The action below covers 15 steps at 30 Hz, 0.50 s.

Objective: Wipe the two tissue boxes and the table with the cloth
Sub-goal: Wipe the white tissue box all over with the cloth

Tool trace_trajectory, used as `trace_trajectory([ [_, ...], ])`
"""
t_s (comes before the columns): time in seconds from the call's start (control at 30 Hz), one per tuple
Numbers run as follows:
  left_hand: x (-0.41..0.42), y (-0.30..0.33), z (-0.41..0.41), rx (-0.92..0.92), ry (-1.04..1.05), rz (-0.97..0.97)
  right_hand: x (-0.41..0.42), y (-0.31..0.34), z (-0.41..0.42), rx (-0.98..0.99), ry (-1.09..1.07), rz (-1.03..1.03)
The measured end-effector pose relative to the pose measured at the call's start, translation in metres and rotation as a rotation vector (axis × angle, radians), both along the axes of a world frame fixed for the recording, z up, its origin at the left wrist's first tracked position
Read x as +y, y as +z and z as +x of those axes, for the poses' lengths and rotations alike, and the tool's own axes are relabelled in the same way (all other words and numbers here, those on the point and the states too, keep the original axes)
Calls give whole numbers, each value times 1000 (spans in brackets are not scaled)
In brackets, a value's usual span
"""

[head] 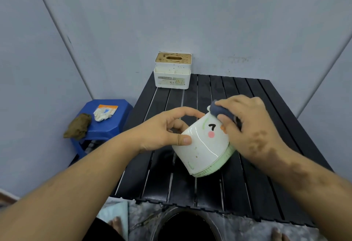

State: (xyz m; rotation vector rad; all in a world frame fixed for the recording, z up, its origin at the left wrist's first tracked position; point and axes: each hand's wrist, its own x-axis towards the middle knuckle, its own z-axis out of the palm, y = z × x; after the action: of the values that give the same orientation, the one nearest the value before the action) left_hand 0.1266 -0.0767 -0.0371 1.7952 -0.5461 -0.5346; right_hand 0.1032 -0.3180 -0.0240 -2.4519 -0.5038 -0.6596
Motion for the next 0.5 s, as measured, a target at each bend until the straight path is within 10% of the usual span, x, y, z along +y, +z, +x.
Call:
trace_trajectory([
  [0.17,1,-2,1,-35,47,25,31,1,-29,-65,305,-141],
  [0.37,-2,-2,1,-25,10,21,-6,-1,-1,43,-20,28],
  [0.5,-2,-4,1,-41,17,39,24,-2,-31,-46,226,-49],
])
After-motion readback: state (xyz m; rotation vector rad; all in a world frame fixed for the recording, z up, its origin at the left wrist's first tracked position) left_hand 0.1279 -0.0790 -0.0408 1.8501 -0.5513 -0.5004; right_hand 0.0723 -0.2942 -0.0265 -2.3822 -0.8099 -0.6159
